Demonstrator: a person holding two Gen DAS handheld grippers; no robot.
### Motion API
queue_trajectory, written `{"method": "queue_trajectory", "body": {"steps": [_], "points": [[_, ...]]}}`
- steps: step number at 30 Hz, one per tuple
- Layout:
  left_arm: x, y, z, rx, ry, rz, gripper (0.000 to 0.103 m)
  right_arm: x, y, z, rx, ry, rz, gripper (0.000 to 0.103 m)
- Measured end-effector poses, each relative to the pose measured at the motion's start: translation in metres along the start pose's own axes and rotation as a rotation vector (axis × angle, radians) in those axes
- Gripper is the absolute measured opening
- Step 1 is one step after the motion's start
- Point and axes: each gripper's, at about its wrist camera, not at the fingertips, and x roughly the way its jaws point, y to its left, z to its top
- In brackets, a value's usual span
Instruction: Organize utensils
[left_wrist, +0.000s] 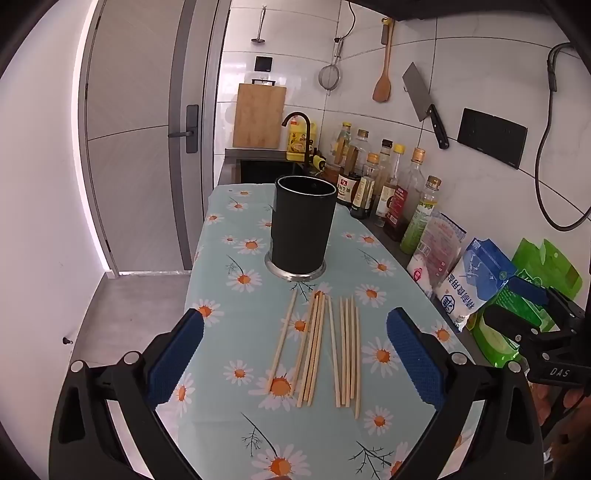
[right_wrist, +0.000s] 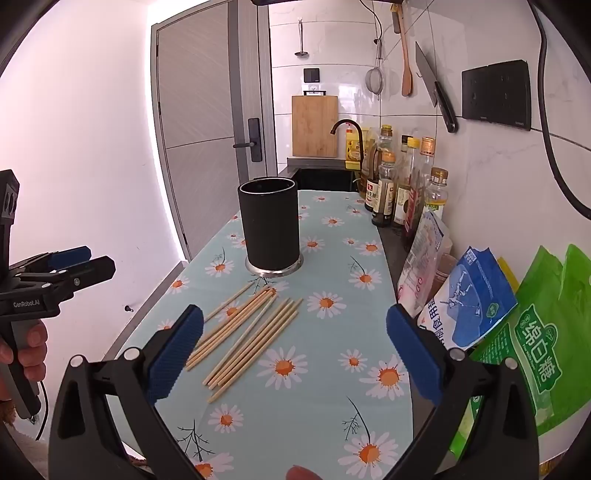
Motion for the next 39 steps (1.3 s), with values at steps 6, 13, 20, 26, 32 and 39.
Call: {"method": "queue_trajectory", "body": {"steps": [6, 13, 20, 26, 32, 39], "points": [[0.000, 0.000, -0.001, -0.001, 0.003, -0.007, 0.097, -0.002, 0.002, -0.001, -0.003, -0.005, -0.005, 0.098], [-0.008, -0.001, -0.001, -0.004, 0.004, -0.006, 0.097, -0.005, 0.002, -0.002, -0.009, -0.014, -0.003, 0.098], [-0.009, -0.005, -0.004, -0.004, 0.005, -0.007, 0.097, -0.005, 0.003, -0.004, -0.016, -0.011, -0.012, 0.098], [-0.006, -0.006, -0.003, -0.005, 0.013, -0.010, 0.097, -0.006, 0.002, -0.004, -0.016, -0.007, -0.013, 0.098], [-0.004, -0.007, -0.003, -0.006, 0.011, -0.013, 0.097, -0.004, 0.000, -0.001, -0.022, -0.004, -0.013, 0.098], [0.001, -0.006, 0.001, -0.006, 0.018, -0.011, 0.097, 0.002, -0.003, 0.002, -0.024, -0.005, -0.013, 0.098]]}}
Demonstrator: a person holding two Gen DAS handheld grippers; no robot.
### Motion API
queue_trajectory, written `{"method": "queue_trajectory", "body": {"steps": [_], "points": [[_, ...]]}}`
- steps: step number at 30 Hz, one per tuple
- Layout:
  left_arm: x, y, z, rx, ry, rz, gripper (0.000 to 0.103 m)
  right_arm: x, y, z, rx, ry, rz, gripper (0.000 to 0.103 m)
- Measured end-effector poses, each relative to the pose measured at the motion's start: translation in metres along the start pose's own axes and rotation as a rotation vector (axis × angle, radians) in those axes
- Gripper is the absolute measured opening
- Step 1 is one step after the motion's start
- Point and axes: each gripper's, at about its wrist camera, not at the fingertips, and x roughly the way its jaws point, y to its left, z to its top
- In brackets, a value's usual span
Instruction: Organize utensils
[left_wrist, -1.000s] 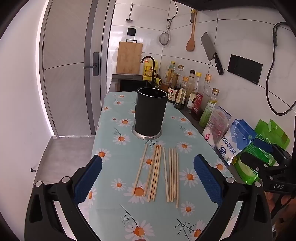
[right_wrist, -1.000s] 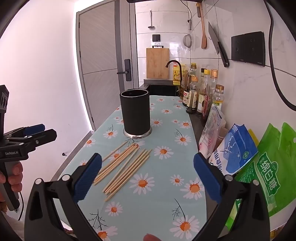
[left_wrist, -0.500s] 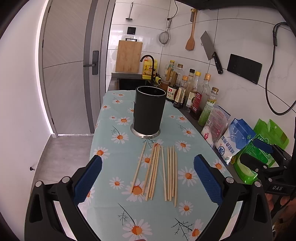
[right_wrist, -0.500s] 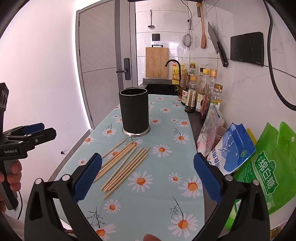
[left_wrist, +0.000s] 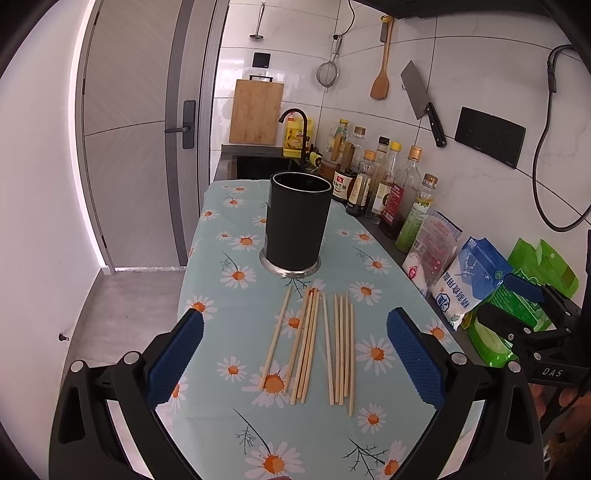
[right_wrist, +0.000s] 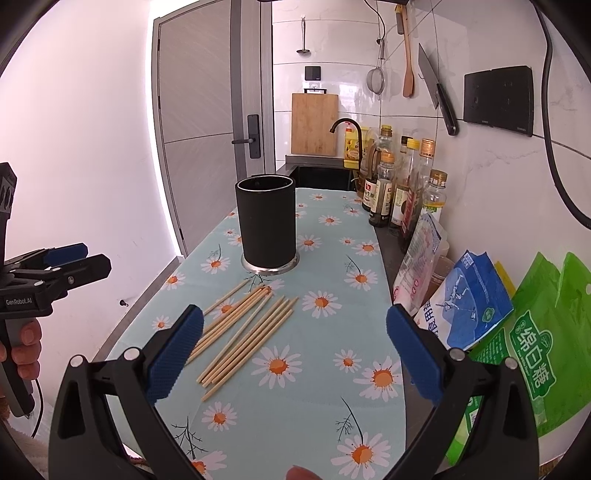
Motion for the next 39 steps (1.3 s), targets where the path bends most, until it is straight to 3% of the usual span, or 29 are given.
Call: {"method": "queue_trajectory", "body": {"steps": [39], "points": [[0.0093, -0.0065, -0.0014, 0.015, 0.008, -0.008, 0.097, 0.0086, -0.0026, -0.0018, 0.006, 0.018, -0.005, 0.098]]}}
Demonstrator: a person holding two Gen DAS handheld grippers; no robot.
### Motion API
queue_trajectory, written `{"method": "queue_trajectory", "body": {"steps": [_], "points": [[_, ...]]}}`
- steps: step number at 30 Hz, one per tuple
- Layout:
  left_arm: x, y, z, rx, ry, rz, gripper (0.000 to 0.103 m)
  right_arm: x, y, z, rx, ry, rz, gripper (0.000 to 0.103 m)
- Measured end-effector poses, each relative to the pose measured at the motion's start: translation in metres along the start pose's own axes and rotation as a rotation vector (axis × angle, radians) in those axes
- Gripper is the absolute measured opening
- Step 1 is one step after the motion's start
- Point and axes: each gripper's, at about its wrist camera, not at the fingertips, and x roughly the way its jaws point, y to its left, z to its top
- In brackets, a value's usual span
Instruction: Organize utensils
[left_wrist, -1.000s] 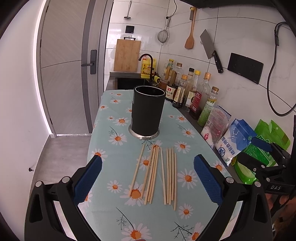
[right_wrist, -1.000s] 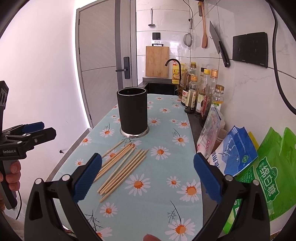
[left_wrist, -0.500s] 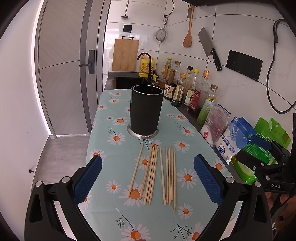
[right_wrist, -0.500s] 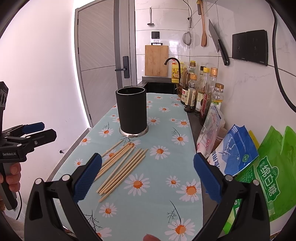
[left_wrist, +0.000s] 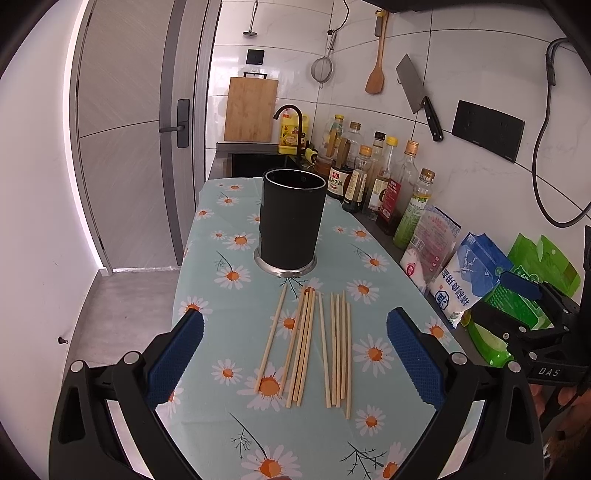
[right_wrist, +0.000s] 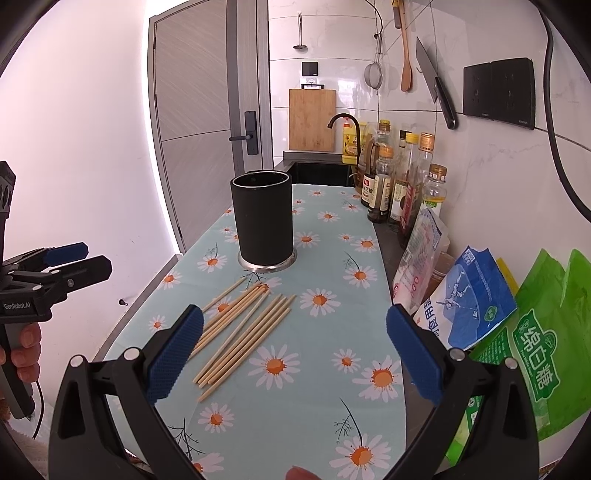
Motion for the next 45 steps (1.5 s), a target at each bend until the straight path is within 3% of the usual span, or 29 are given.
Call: {"method": "queue_trajectory", "body": {"steps": [12, 18, 26, 30, 36, 42, 45], "points": [[0.001, -0.001, 0.000, 0.002, 0.004, 0.002, 0.097, 0.001, -0.001, -0.001, 0.002, 0.009, 0.003, 0.098], [0.010, 0.006, 0.006, 0.003, 0.053, -0.025, 0.097, 0.009, -0.002, 0.001, 0.029, 0.044, -0.001, 0.098], [0.053, 0.015, 0.019, 0.116, 0.254, -0.048, 0.097, 0.051, -0.019, 0.003, 0.189, 0.261, 0.004, 0.098], [0.072, 0.018, 0.024, 0.162, 0.329, -0.084, 0.097, 0.068, -0.022, 0.006, 0.272, 0.342, 0.040, 0.098], [0.094, 0.016, 0.031, 0.268, 0.407, -0.154, 0.097, 0.088, -0.011, 0.008, 0.294, 0.417, 0.025, 0.098], [0.125, 0.019, 0.035, 0.346, 0.501, -0.184, 0.097, 0.123, -0.013, 0.007, 0.405, 0.561, 0.010, 0.091], [0.141, 0.024, 0.037, 0.341, 0.551, -0.216, 0.097, 0.147, -0.015, 0.005, 0.475, 0.653, 0.015, 0.082]]}}
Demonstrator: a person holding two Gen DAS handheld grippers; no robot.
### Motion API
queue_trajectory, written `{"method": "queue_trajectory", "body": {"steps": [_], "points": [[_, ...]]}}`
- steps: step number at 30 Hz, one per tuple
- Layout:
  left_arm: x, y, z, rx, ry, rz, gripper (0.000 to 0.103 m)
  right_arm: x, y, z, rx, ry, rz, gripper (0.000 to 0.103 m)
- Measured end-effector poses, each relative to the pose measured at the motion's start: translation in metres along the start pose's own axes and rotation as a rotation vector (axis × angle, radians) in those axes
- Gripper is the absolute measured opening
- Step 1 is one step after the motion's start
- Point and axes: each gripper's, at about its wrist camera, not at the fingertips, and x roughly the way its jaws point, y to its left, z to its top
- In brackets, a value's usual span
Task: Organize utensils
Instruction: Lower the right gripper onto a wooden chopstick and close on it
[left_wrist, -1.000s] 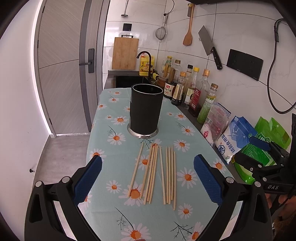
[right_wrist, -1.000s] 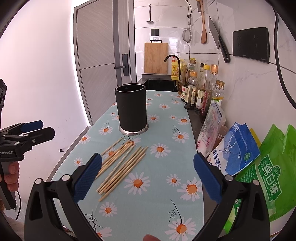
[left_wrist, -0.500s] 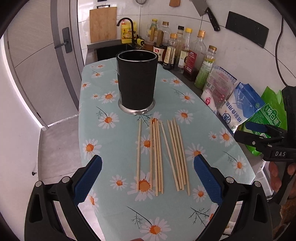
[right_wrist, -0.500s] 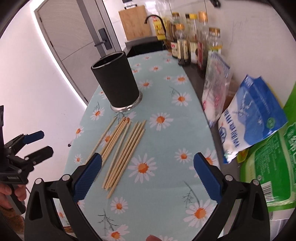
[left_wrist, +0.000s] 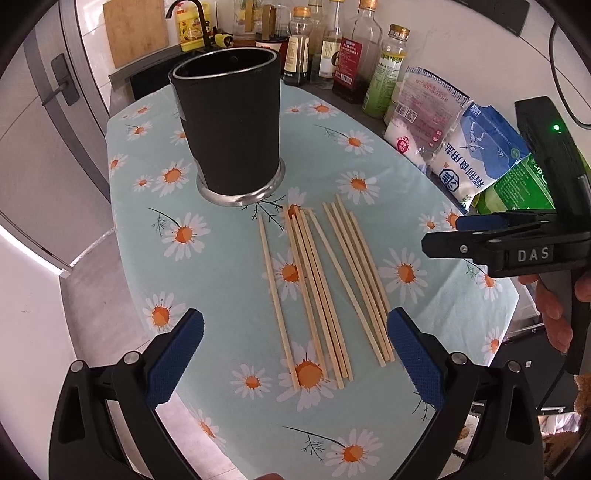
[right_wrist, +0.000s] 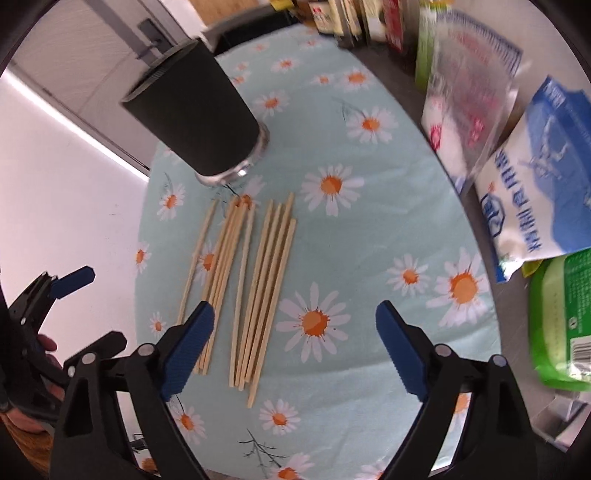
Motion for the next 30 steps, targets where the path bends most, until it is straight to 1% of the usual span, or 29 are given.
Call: {"method": "queue_trajectory", "body": {"steps": [1, 2, 4, 6, 9, 11, 13, 16, 18, 23, 24, 30], "points": [[0.004, 0.003, 0.002, -0.002, 0.014, -0.008, 0.097, 0.006, 0.001, 0.003, 0.009, 0.023, -0.001, 0.076], [0.009, 0.006, 0.005, -0.004, 0.033, -0.012, 0.097, 0.013, 0.003, 0.007, 0.027, 0.051, -0.007, 0.074], [0.017, 0.009, 0.008, 0.003, 0.062, -0.019, 0.097, 0.025, 0.004, 0.013, 0.064, 0.099, -0.004, 0.061], [0.025, 0.012, 0.011, 0.009, 0.077, -0.020, 0.097, 0.035, 0.006, 0.018, 0.096, 0.144, 0.003, 0.054], [0.039, 0.020, 0.012, -0.004, 0.127, -0.034, 0.097, 0.046, 0.008, 0.023, 0.129, 0.187, -0.015, 0.042], [0.045, 0.026, 0.012, -0.019, 0.144, -0.046, 0.097, 0.053, 0.010, 0.026, 0.143, 0.207, -0.024, 0.038], [0.049, 0.030, 0.012, -0.028, 0.155, -0.052, 0.097, 0.061, 0.011, 0.030, 0.154, 0.225, -0.051, 0.025], [0.052, 0.035, 0.011, -0.030, 0.165, -0.056, 0.097, 0.068, 0.010, 0.034, 0.171, 0.235, -0.087, 0.023], [0.052, 0.038, 0.011, -0.030, 0.162, -0.060, 0.097, 0.071, 0.009, 0.036, 0.184, 0.245, -0.089, 0.022], [0.056, 0.045, 0.009, -0.035, 0.177, -0.064, 0.097, 0.078, 0.009, 0.038, 0.180, 0.261, -0.137, 0.018], [0.057, 0.047, 0.008, -0.037, 0.177, -0.068, 0.097, 0.078, 0.009, 0.038, 0.180, 0.261, -0.132, 0.018], [0.061, 0.053, 0.005, -0.039, 0.184, -0.076, 0.097, 0.091, 0.025, 0.043, 0.167, 0.265, -0.182, 0.017]]}}
